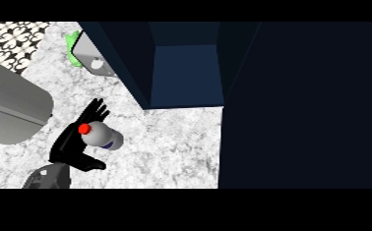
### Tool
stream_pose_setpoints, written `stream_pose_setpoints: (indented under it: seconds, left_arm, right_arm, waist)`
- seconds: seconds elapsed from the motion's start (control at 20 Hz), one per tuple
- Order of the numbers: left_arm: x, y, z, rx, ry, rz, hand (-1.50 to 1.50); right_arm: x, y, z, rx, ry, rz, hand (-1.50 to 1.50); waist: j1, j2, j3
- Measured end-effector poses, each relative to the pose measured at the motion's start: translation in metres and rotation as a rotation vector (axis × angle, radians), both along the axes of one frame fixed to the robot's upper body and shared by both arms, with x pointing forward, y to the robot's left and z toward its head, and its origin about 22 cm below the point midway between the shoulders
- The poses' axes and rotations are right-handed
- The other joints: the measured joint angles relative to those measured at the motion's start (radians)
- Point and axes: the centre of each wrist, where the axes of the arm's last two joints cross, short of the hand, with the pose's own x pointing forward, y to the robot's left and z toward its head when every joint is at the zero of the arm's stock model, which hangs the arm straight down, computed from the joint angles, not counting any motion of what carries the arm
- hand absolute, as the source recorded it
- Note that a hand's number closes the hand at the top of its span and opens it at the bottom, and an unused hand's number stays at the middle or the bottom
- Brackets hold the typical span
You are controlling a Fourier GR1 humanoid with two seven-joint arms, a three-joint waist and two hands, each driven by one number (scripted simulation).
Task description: Pick up the bottled water, place it into the cabinet and close the cabinet
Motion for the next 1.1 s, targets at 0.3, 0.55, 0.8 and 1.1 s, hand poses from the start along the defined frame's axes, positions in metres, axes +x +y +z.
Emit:
stream_pose_setpoints:
  seconds: [0.3, 0.55, 0.8, 1.1]
  left_arm:
    - [0.000, -0.012, -0.020, -0.021, 0.016, -0.001, 1.50]
    - [0.003, -0.019, -0.027, 0.021, -0.007, 0.012, 1.50]
    - [0.008, -0.027, -0.028, 0.118, -0.113, 0.017, 1.50]
    - [0.005, -0.046, -0.035, 0.212, -0.259, 0.072, 1.50]
  right_arm:
    - [-0.006, 0.001, -0.001, 0.002, -0.002, 0.002, -1.50]
    - [-0.007, -0.001, -0.001, -0.006, -0.009, -0.003, -1.50]
    - [-0.008, -0.003, -0.002, -0.021, -0.014, -0.002, -1.50]
    - [-0.010, -0.002, -0.002, -0.019, -0.009, -0.022, -1.50]
  waist:
    - [-0.005, 0.002, -0.001]
    - [-0.004, 0.004, -0.001]
    - [-0.003, 0.003, 0.000]
    - [0.010, -0.002, 0.003]
